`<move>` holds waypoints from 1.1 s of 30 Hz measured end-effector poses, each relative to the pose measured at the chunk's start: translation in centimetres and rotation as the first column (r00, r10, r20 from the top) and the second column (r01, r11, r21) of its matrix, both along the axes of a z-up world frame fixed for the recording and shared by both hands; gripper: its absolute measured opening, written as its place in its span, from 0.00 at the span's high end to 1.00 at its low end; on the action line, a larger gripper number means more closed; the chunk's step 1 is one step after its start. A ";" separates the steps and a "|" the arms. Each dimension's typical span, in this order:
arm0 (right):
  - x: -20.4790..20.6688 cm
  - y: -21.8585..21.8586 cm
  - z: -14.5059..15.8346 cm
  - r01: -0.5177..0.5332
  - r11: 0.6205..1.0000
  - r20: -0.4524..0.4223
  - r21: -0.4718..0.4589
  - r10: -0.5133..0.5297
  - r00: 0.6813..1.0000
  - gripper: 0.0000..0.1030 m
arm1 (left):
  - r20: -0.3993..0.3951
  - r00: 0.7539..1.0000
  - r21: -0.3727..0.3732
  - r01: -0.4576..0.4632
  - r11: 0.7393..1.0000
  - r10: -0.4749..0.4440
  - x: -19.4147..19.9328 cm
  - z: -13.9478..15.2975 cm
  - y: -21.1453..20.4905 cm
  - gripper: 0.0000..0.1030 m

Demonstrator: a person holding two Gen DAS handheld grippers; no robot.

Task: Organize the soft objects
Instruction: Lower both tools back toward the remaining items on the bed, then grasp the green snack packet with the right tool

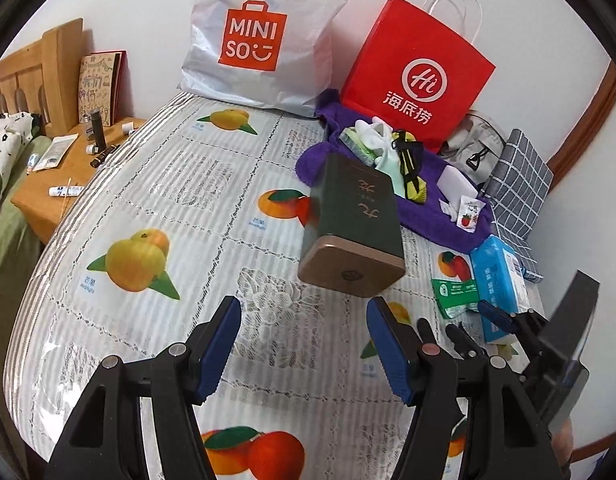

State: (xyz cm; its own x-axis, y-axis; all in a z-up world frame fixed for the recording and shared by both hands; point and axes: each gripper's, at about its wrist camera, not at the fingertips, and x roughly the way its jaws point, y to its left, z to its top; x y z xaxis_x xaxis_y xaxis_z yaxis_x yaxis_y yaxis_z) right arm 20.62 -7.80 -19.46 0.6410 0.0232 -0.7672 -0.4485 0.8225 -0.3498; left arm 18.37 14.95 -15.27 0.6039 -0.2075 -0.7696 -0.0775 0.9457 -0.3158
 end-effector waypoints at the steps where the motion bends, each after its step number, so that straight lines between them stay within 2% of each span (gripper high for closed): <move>1: 0.2 0.1 -0.3 -0.001 1.000 -0.003 -0.016 0.001 1.000 0.54 | 0.003 1.000 -0.002 0.004 1.000 -0.004 0.1 -0.1 0.1 0.39; 4: 0.5 0.4 -1.4 0.001 0.999 -0.010 -0.049 -0.002 1.000 0.55 | 0.005 1.000 -0.012 0.006 1.000 -0.006 0.5 -0.3 0.3 0.39; 8: 0.7 0.2 -1.5 0.022 0.998 0.022 -0.055 -0.020 1.000 0.56 | 0.001 1.000 -0.028 0.005 1.000 -0.005 0.7 -0.8 0.5 0.39; 11: 0.9 0.2 -1.8 0.022 0.998 0.034 -0.066 -0.020 0.999 0.70 | -0.003 1.000 -0.030 0.006 1.000 -0.006 0.5 -1.1 0.6 0.39; 13: 0.9 0.4 -1.9 0.002 0.999 0.016 -0.051 -0.001 1.000 0.88 | -0.006 1.000 -0.033 0.003 0.999 -0.004 0.4 -1.2 0.7 0.39; 15: 0.7 0.8 -2.0 -0.011 0.999 0.018 -0.045 0.012 1.000 0.99 | -0.011 1.000 -0.032 -0.001 0.999 0.000 0.2 -1.3 0.9 0.39; 18: 0.1 1.0 -1.8 -0.024 0.999 0.034 -0.048 0.026 0.999 1.00 | -0.013 1.000 -0.025 -0.001 1.000 0.001 -0.2 -1.2 0.9 0.39; 23: -2.4 -0.2 1.7 -0.038 0.992 0.055 0.116 0.032 0.998 1.00 | -0.031 1.000 -0.004 -0.002 1.000 0.002 -0.8 -1.4 0.4 0.39; 27: -5.3 -1.5 4.1 -0.071 0.976 0.067 0.203 0.059 0.996 1.00 | -0.051 0.999 -0.006 0.006 1.000 -0.006 -1.3 -1.6 -0.5 0.39; 30: -8.0 -2.5 5.2 -0.116 0.965 0.069 0.237 0.103 0.992 1.00 | -0.065 0.998 -0.002 0.021 1.000 -0.021 -1.8 -1.8 -1.9 0.39; 33: -10.6 -3.4 5.3 -0.158 0.962 0.076 0.222 0.144 0.987 1.00 | -0.082 0.995 -0.012 0.046 0.999 -0.047 -2.3 -2.1 -3.5 0.39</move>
State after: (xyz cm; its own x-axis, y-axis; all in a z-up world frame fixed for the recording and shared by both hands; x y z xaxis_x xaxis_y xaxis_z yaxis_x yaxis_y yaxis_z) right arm 10.03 -11.25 -14.20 0.6600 0.2922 -0.6921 -0.5582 0.8074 -0.1913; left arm 16.07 11.47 -17.36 0.5278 -0.2416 -0.8143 -0.0597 0.9458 -0.3193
